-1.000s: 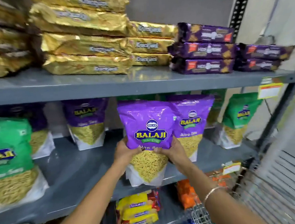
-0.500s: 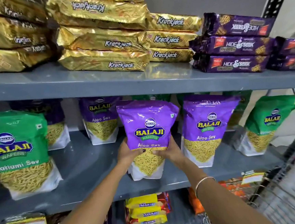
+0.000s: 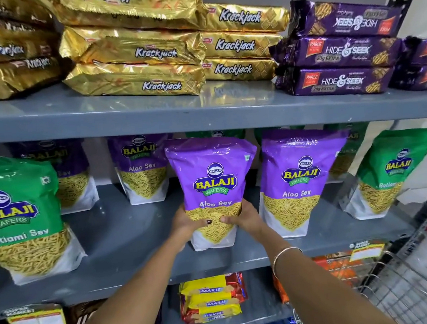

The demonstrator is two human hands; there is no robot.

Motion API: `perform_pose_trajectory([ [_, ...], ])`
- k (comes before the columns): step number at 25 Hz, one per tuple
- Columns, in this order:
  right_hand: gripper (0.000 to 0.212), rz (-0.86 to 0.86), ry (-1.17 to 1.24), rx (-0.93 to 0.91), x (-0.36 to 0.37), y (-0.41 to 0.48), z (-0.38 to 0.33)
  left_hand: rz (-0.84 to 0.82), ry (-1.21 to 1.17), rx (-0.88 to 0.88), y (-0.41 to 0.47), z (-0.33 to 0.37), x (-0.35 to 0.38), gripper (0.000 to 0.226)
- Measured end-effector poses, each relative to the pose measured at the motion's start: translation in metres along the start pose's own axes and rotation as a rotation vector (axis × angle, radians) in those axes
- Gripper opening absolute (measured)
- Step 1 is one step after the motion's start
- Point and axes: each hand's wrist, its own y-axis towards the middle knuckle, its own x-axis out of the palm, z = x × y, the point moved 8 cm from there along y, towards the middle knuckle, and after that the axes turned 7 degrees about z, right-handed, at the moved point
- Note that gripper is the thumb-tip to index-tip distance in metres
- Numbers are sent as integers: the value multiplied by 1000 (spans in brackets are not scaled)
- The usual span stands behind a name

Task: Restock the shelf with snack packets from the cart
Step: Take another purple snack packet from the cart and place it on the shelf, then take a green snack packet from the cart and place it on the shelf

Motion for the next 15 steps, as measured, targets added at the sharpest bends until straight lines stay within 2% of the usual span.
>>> perform_pose_trajectory([
  [2, 66, -11, 4, 6, -1, -6, 4, 56, -3, 2, -1, -1, -4, 82],
  [4, 70, 14, -42, 25, -8, -20, 14, 328, 84, 102, -19, -2, -24, 97],
  [6, 57, 44, -119, 80, -31, -37, 33, 601, 267, 308, -62, 0, -26, 89],
  [7, 40, 37, -141, 122, -48, -47, 44, 624, 344, 414, -87, 0, -11, 82],
  [8, 20, 17, -148, 174, -72, -58, 62, 560, 391, 486, -104, -4, 16, 76],
  [9, 9, -4, -173, 223, -95, -68, 76, 474, 425, 543, -120, -7, 42, 70],
  [11, 23, 37, -200, 359, -162, -97, 111, 250, 429, 617, -145, -16, 116, 61],
  [13, 20, 187, -136, 480, -229, -127, 149, -42, 383, 632, -171, -18, 195, 48],
  [15, 12, 330, -142, 603, -294, -166, 207, -316, 371, 451, -191, -43, 284, 25],
])
